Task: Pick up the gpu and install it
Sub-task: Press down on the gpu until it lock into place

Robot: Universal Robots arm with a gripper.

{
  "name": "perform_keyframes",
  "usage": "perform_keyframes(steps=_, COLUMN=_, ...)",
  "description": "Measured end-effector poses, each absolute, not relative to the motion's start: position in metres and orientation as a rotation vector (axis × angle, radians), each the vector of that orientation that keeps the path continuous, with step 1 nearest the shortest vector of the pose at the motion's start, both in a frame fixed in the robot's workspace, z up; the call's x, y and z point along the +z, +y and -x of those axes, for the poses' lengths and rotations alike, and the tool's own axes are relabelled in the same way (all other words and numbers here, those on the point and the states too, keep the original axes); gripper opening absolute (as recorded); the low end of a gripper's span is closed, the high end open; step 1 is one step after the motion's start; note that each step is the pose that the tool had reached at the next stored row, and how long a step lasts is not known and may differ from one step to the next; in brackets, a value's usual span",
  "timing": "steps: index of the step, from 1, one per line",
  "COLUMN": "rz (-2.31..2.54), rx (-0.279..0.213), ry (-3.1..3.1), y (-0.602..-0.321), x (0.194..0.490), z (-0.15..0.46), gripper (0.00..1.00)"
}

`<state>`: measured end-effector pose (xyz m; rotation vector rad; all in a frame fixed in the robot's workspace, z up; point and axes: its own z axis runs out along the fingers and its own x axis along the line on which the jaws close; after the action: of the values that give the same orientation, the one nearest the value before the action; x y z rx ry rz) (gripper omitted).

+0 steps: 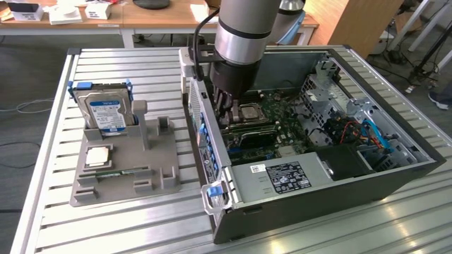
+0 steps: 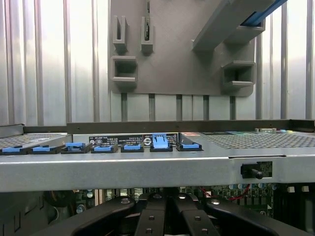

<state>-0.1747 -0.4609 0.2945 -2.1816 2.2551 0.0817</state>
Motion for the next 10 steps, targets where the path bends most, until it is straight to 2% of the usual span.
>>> perform_keyframes(steps=10, rz=2.182, rx=0.082, ry=2.255, y=-0.4609, x=0.2943, z=0.1716, gripper=0.11)
